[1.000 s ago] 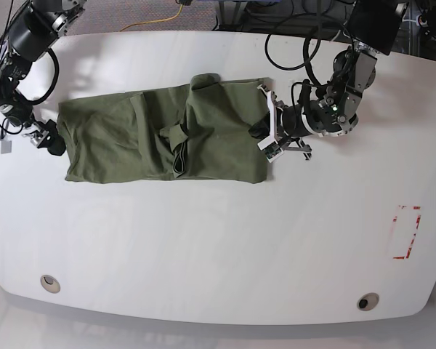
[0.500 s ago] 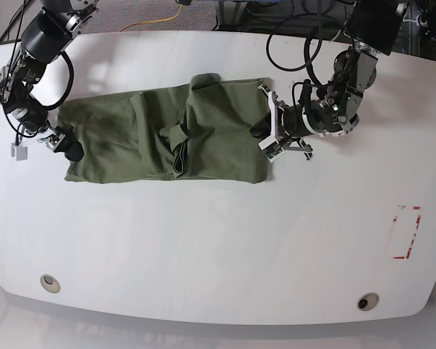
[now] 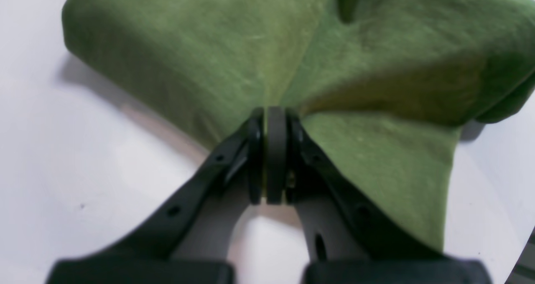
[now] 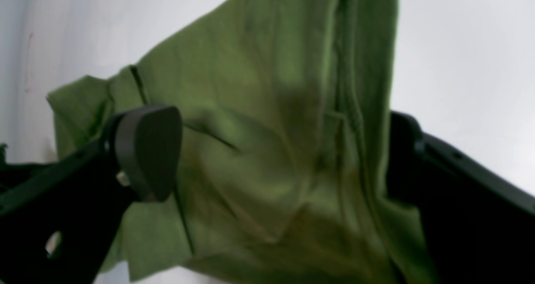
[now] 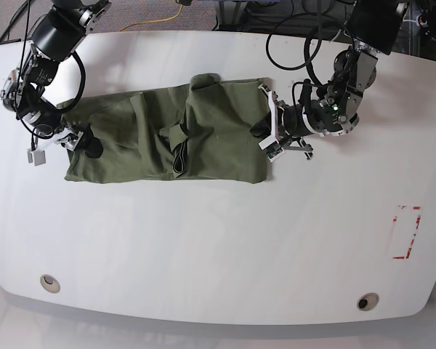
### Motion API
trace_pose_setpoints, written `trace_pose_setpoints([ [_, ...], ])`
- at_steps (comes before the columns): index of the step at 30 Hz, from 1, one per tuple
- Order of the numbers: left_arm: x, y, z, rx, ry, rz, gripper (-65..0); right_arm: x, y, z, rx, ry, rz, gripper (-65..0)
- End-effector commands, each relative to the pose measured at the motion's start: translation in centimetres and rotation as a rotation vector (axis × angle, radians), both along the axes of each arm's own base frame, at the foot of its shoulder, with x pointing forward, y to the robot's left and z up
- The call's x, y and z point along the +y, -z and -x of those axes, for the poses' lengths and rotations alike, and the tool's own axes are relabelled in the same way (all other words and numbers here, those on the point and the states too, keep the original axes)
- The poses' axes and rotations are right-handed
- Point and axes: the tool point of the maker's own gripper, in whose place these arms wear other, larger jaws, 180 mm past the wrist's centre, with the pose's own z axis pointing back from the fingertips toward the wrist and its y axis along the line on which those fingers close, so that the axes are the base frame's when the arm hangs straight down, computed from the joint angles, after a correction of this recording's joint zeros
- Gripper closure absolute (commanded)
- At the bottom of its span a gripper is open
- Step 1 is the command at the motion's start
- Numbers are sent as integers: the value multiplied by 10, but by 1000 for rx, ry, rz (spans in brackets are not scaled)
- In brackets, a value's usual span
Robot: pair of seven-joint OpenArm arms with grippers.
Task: Layout the t-shirt on the table in an organized manner, then fold the t-shirt properly
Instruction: 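Grasp the shirt end with the right gripper and lift it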
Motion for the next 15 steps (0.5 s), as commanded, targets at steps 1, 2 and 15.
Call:
trace_pose_setpoints([
  [1,-2,-13,-9,-38,1,27,0,-4,-8,-5,-19,-4,16,-650],
  [2,-2,-13,-9,-38,1,27,0,-5,-8,-5,-18,-4,17,-642],
  [15,-2,-12,-9,-37,1,25,0,12,-7,-13,-15,-72,35,0],
])
